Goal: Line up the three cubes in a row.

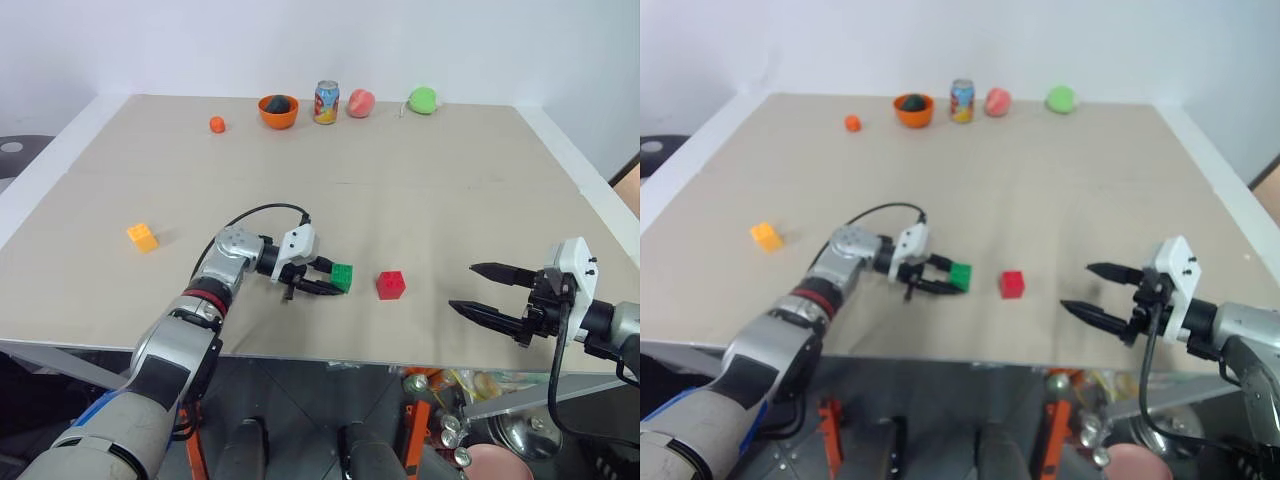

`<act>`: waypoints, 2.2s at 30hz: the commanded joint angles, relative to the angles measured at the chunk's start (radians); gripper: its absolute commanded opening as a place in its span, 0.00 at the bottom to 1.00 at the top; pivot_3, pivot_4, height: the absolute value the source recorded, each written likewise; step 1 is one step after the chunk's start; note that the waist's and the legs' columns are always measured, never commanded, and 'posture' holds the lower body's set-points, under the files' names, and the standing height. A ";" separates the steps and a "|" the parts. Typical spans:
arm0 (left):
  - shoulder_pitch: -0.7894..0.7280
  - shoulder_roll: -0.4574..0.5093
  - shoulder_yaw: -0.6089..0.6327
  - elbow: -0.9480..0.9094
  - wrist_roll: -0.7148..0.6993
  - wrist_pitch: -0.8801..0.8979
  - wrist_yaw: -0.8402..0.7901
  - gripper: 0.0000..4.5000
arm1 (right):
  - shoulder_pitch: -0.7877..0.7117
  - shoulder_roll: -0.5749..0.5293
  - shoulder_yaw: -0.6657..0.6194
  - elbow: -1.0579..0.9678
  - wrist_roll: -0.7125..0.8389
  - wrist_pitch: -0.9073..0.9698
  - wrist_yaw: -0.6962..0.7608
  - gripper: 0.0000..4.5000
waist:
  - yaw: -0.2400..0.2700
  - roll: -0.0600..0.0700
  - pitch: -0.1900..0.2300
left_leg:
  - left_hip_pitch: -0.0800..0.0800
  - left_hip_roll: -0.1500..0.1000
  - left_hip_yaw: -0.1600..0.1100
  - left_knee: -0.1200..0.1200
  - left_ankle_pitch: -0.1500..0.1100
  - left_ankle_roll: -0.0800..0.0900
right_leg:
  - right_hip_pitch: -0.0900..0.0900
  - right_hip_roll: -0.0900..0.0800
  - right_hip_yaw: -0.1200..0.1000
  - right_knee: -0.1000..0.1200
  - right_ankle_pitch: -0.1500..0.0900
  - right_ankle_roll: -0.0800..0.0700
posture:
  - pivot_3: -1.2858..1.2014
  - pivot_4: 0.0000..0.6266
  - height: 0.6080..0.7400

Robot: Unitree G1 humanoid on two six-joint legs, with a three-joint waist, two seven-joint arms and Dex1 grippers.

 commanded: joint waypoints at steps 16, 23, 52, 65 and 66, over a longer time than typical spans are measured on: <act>0.085 -0.001 0.035 -0.112 -0.007 0.151 -0.001 0.36 | -0.077 0.006 0.070 0.018 -0.005 -0.034 -0.012 0.96 | 0.001 0.000 0.000 | 0.000 0.000 0.000 0.000 0.000 0.000 | 0.000 0.000 0.000 0.000 0.000 0.000 | 0.52 0.24 1.00; 0.086 -0.006 0.035 -0.112 0.001 0.151 0.026 0.36 | -0.084 0.003 0.075 0.028 -0.006 -0.041 -0.010 0.96 | 0.001 0.000 0.000 | 0.000 0.000 0.000 0.000 0.000 0.000 | 0.000 0.000 0.000 0.000 0.000 0.000 | 0.52 0.24 1.00; 0.117 -0.009 0.031 -0.114 0.023 0.108 0.050 0.36 | -0.112 0.003 0.100 0.062 -0.021 -0.063 -0.008 0.96 | 0.001 0.000 0.000 | 0.001 0.000 0.000 0.000 0.000 0.000 | 0.001 0.000 0.000 0.000 0.001 0.001 | 0.52 0.24 1.00; 0.133 0.024 0.013 -0.090 0.061 0.048 0.069 0.95 | -0.108 -0.001 0.092 0.067 -0.021 -0.064 -0.003 0.96 | -0.004 0.001 0.000 | 0.002 0.000 0.000 0.000 0.000 0.000 | 0.001 0.001 0.000 0.000 0.001 0.001 | 0.52 0.24 1.00; 0.132 0.026 0.016 -0.090 0.057 0.056 0.060 0.99 | -0.110 -0.001 0.092 0.067 -0.021 -0.064 -0.003 0.96 | -0.004 0.001 0.000 | 0.002 0.000 0.000 0.000 0.000 0.000 | 0.001 0.001 0.000 0.000 0.001 0.000 | 0.52 0.24 1.00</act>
